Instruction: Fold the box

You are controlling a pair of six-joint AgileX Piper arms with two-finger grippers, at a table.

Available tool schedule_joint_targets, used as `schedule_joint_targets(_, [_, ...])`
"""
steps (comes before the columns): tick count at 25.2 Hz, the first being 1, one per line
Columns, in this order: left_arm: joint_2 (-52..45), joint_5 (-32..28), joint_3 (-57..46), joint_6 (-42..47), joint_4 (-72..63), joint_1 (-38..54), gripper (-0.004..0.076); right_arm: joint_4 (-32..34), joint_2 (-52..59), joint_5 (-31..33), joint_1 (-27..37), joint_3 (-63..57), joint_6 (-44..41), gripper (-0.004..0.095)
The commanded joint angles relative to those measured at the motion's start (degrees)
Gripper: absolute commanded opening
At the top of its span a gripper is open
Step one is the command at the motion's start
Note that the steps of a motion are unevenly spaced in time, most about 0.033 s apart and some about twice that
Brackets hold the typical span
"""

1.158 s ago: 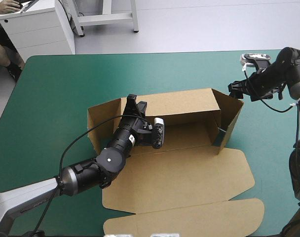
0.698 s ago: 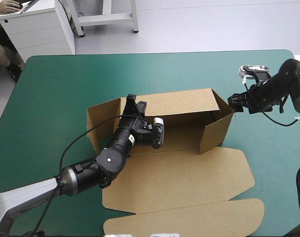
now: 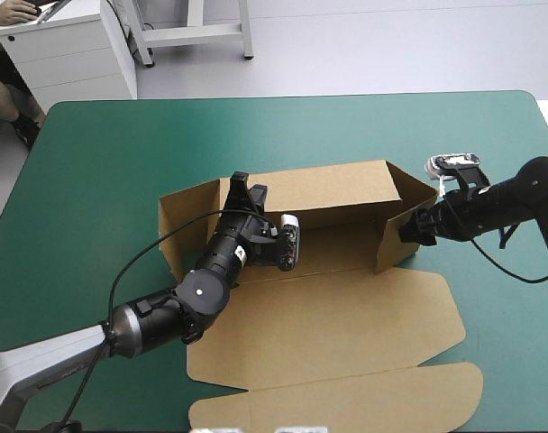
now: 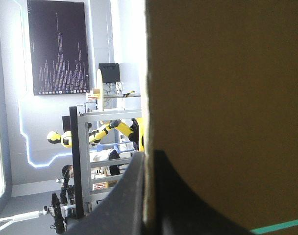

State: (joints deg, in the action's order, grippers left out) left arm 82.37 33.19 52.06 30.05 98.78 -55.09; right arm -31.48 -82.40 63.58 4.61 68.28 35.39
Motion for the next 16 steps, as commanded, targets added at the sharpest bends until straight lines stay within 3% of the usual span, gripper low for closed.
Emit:
schedule_joint_targets(1, [-1.65,2.92,1.69,0.76,4.41,-0.15,-0.001,-3.33,2.08,-3.7,-0.5,0.44,3.78,0.0673])
schedule_joint_targets(8, [-1.65,2.81,1.69,0.76,4.41,-0.15,-0.001,-6.33,2.08,-9.53,-1.05,-2.7,12.62,0.0674])
schedule_joint_targets(11, [-1.65,2.81,1.69,0.76,4.41,-0.15,-0.001,-11.07,2.08,-9.45,-1.05,-3.46,20.27,0.0674])
schedule_joint_targets(16, [-1.65,2.81,1.69,0.76,4.41,-0.15,-0.001,-15.18,2.08,-7.63,-1.05,-3.51,23.33,0.0669])
